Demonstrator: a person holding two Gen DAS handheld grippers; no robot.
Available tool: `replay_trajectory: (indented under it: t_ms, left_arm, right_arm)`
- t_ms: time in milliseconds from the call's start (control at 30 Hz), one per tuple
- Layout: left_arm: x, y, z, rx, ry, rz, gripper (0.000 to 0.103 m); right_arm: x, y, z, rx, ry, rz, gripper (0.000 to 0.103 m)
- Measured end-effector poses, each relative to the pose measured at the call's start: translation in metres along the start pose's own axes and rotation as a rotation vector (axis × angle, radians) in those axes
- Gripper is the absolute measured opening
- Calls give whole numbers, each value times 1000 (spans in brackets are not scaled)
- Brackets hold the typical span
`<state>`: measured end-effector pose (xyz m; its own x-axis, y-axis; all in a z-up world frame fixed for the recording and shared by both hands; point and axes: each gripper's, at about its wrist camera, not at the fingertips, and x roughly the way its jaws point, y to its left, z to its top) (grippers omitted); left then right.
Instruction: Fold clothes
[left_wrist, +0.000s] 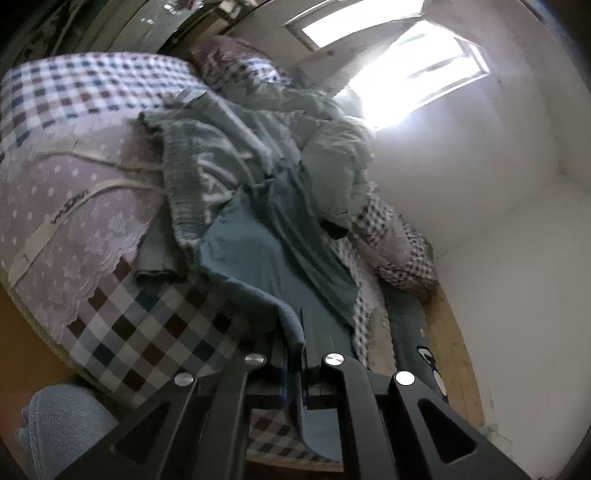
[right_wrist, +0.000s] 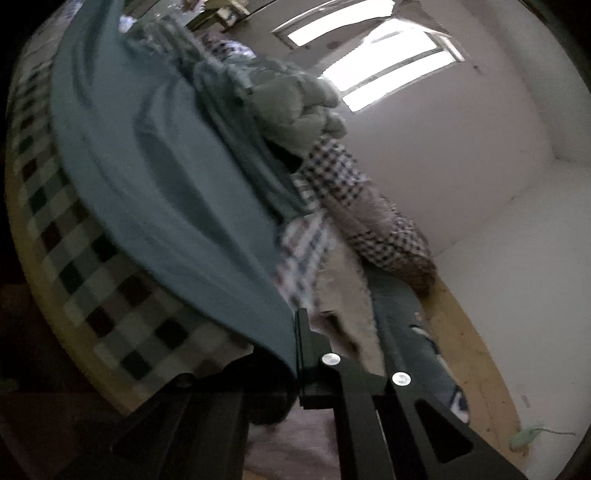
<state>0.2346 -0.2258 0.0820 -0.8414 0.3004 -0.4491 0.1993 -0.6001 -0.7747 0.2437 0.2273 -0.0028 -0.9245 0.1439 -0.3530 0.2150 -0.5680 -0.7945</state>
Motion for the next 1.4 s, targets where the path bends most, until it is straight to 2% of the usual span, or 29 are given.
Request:
replay_trajectory:
  t_ms: [367,467,700,833,1133,1400]
  left_arm:
    - [-58,-58,6,125,-39,-78,3]
    - [-77,-71,7,144,-54,-105,3]
    - [-123,-102,4,190,-75,-191,3]
    - [-137,-104,-6,194,-52,-200,3]
    - [-164,-100,-22,181,-43,-214,3]
    - [-141,-88,-15,130,-15,-171,3]
  right_arm:
    - [-53,-120,25,118,-53,-102,0]
    - [-73,-138,27,135,-68,-121,0]
    - [-120,-164,35,151,-118,-209,0]
    - [-152,-183,29,196,-118,-259,0]
    - [-205,-188,14,210,-93,-251,0]
    - [-194,-177,6,228,-48,-164,0]
